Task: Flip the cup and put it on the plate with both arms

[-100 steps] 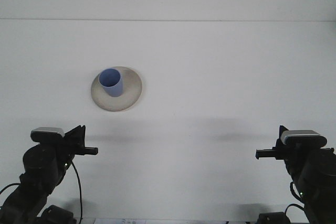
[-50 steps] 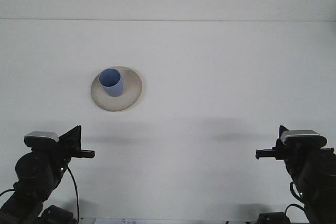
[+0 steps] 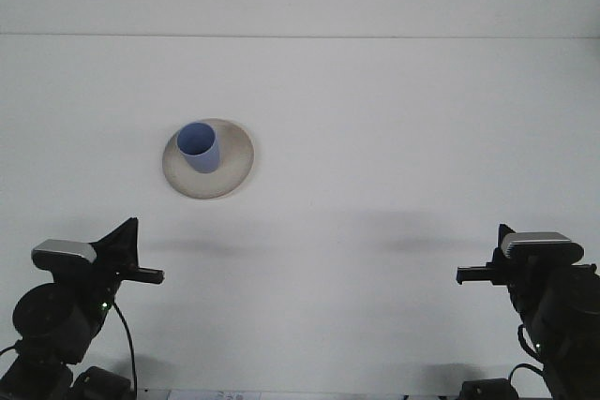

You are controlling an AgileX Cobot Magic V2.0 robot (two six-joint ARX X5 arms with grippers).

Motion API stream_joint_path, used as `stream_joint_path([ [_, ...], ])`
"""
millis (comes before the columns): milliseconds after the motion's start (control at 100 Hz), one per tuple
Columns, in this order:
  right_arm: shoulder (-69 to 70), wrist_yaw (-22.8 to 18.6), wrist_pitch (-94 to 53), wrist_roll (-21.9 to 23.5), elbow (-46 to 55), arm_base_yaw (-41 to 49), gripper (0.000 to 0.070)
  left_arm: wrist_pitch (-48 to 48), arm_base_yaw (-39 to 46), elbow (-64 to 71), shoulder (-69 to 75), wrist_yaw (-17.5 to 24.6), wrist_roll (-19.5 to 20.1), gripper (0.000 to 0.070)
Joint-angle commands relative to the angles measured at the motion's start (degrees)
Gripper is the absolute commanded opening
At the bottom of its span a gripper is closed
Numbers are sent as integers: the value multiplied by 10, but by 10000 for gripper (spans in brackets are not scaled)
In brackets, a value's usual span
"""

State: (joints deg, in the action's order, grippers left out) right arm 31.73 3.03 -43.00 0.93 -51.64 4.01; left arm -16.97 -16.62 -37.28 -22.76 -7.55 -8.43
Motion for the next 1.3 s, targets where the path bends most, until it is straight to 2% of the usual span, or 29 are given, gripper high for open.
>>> stream_joint_path([
  [0,2,0,6,8,-7,0,0,49,10,24,12,-1,46,12],
  [210,2,0,6,8,-7,0,0,198,69,161,96,1,48,12],
  [310,2,0,6,8,-7,0,0,234,94,225,142,14,47,12],
  [550,2,0,6,8,-7,0,0,236,130,320,227,91,47,12],
  [770,2,0,6,8,-7,0,0,261,133,365,226,91,38,12],
  [1290,2,0,6,8,-7,0,0,271,133,365,226,91,23,12],
])
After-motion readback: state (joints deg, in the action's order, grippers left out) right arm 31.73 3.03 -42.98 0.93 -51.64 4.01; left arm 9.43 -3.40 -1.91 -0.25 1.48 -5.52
